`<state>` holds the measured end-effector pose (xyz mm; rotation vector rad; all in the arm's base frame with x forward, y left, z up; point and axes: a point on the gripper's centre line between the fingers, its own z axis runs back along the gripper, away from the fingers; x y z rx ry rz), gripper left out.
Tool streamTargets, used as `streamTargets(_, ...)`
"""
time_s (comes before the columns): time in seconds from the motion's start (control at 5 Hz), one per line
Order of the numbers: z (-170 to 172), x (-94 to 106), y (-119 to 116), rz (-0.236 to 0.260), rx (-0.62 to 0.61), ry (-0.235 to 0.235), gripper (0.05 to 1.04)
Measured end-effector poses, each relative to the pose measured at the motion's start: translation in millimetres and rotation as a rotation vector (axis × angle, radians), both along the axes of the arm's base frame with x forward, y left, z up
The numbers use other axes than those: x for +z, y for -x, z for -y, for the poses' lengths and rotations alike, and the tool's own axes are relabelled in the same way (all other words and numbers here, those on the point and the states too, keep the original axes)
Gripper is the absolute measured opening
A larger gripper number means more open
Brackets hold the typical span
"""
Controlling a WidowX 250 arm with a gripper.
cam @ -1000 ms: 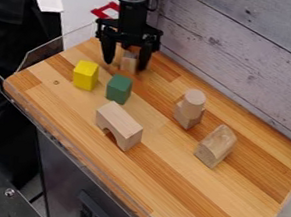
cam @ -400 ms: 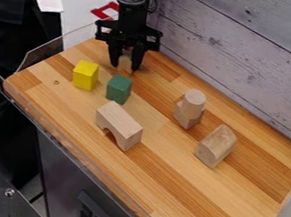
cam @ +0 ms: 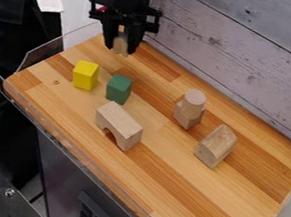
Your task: Put the plus on top of the cylinder
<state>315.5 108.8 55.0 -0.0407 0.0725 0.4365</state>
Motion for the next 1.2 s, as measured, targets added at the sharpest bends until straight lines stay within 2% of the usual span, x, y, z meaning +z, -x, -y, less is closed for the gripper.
streamTargets(0.2, 22, 22.1, 5, -0.009, -0.084, 0.001, 0.449)
streamTargets(0.4, 38, 33.8, 11, -0.025, -0.165, -0.003, 0.449)
streamTargets(0.6, 63, 43.2, 16, -0.013, -0.248, -0.011, 0.449)
streamTargets(1.0, 103, 46.9, 21, -0.047, -0.434, 0.034, 0.449)
streamTargets(1.2, 116, 35.7, 18, -0.072, -0.487, 0.049, 0.449)
